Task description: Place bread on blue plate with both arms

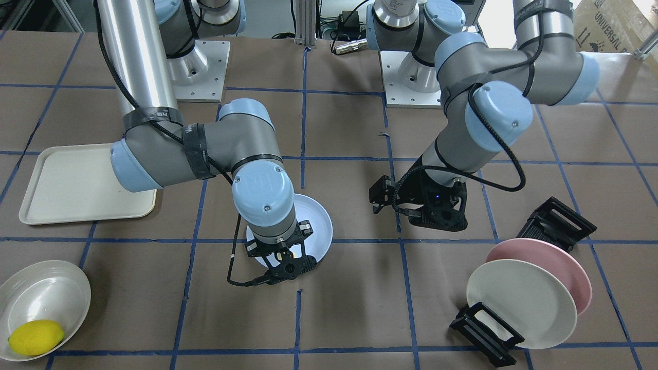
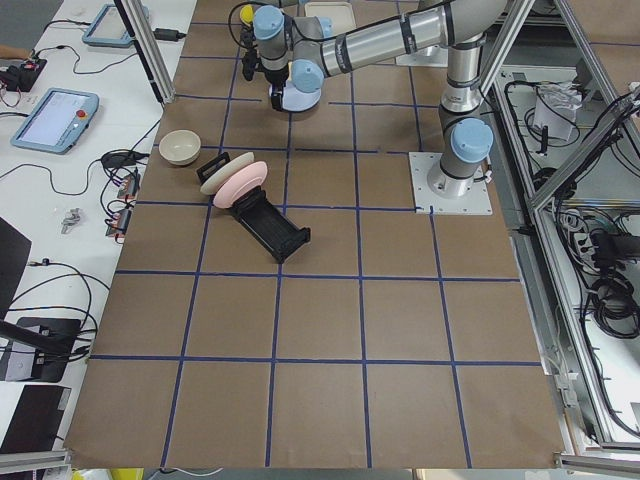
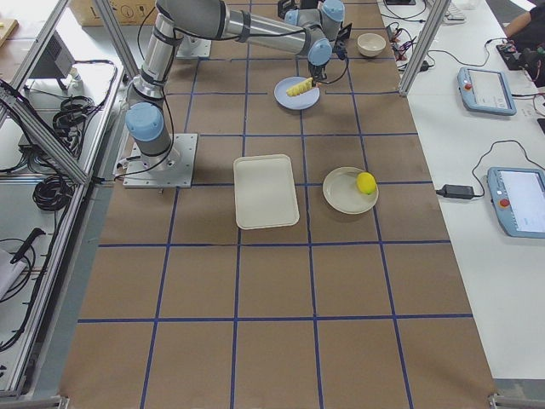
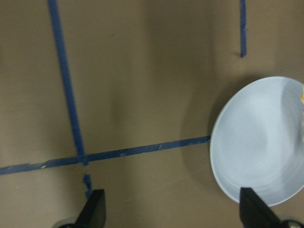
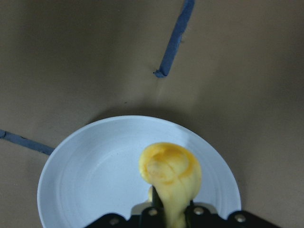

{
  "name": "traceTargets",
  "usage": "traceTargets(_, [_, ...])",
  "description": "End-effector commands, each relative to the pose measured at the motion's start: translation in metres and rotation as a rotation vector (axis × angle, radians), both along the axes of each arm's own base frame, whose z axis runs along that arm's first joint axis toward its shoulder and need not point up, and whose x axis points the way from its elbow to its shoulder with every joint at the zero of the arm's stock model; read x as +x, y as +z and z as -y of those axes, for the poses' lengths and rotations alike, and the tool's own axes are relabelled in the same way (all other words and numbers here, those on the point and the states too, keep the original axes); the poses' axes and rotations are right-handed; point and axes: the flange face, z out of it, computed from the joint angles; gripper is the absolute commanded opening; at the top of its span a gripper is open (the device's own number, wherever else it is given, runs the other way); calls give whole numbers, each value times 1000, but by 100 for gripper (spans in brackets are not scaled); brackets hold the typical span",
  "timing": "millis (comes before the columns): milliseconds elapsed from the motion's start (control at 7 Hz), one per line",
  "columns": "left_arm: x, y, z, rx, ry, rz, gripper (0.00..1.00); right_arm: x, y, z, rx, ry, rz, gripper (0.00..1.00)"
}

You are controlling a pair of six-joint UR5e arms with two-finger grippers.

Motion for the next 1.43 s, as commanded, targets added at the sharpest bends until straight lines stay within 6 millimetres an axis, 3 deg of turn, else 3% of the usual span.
traceTargets(0, [9, 63, -36, -17, -10, 109, 100, 12, -14, -3, 16, -14, -20, 100])
traceTargets(286, [8, 95, -63, -24, -14, 117, 100, 12, -15, -3, 16, -14, -25, 100])
traceTargets(429, [10, 108, -68, -32, -14, 134, 100, 5, -6, 0, 3, -11, -22, 100])
traceTargets(571, [18, 120, -57, -11, -17, 140, 100, -10, 9, 2, -10, -26, -13, 100])
traceTargets(714, [21, 142, -49, 13, -19, 169, 100, -38, 36, 6, -38, -57, -12, 99])
traceTargets(857, [20, 156, -61, 17, -24, 173, 100, -78, 70, 5, -76, -96, -13, 99])
traceTargets(1143, [21, 158, -62, 8, -19, 174, 100, -156, 142, -55, -98, -175, -9, 100])
traceTargets(1286, [20, 157, -63, 10, -11, 175, 100, -187, 158, -87, -91, -218, -10, 100])
